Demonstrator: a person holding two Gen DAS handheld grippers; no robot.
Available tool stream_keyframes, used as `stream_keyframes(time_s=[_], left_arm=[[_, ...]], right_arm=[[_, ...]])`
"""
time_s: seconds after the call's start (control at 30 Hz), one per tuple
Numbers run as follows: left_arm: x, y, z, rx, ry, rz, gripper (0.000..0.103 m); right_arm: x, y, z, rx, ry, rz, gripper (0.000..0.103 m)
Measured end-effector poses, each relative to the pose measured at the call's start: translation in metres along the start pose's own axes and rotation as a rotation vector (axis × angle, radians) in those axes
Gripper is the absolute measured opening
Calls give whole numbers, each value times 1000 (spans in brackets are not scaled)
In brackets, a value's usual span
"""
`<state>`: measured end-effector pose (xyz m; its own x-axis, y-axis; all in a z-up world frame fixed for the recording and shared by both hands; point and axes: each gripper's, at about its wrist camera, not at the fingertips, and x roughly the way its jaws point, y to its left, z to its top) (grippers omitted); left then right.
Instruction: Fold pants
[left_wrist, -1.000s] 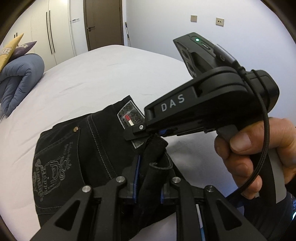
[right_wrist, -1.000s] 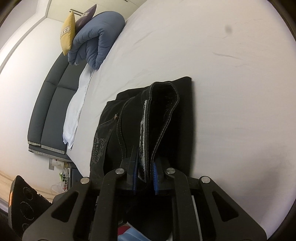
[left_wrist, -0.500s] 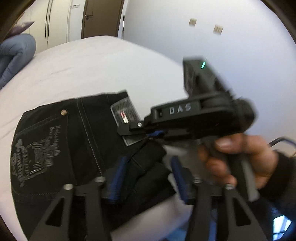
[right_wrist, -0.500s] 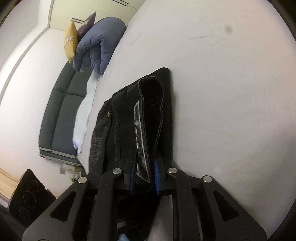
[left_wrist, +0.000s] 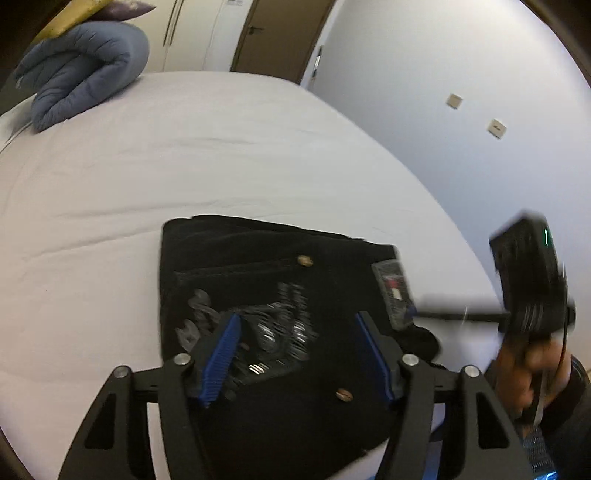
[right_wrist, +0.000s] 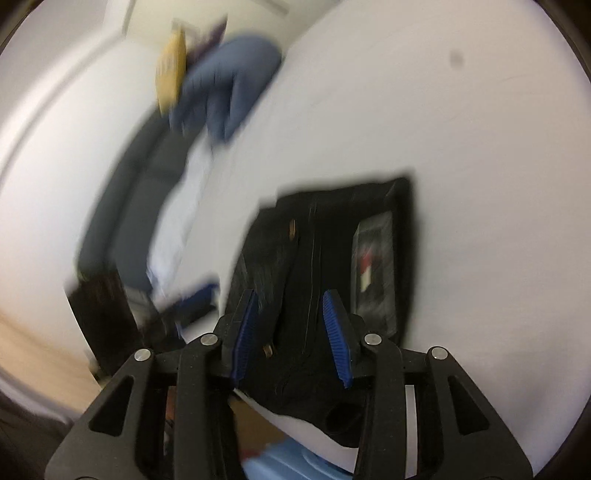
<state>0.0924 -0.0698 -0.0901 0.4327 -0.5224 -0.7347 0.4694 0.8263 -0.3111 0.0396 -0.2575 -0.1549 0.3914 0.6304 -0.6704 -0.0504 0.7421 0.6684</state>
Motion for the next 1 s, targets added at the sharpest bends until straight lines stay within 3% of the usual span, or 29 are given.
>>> stream_keyframes(time_s=[0.03,0.07,0.13,0.2,0.23,0.3,0.37,0.57,0.73,0.9,1.0], left_arm=[[4,4,5,-5,4,2,60],[11,10,11,-13,17,4,60],[22,25,22,-19,30,10,60],[41,39,33,-30,65,22,57],[46,43,36,-34,73,23,56],[64,52,38,-23,112,35,40],[70,54,32,-15,131,51,34],[41,25,-25,109,110,92,34],[21,8,-69,138,77,106,34],[18,12,-74,68,90,97,34],[17,12,-77,72,90,112,34]], right_arm=[[16,-4,-7,-21,47,-79,32],[22,-7,-14,-53,29,-88,32],[16,-18,-20,-26,-32,-15,32],[13,-29,-19,52,-45,20,24],[14,-31,-18,56,-42,1,14],[16,-32,-19,40,-40,-28,6],[17,-37,-21,65,-46,-17,1],[14,-52,-22,80,-72,-9,0],[16,-50,-22,65,-79,-31,0],[11,-19,-22,60,-81,-85,5],[-4,1,-33,25,-104,-41,5]])
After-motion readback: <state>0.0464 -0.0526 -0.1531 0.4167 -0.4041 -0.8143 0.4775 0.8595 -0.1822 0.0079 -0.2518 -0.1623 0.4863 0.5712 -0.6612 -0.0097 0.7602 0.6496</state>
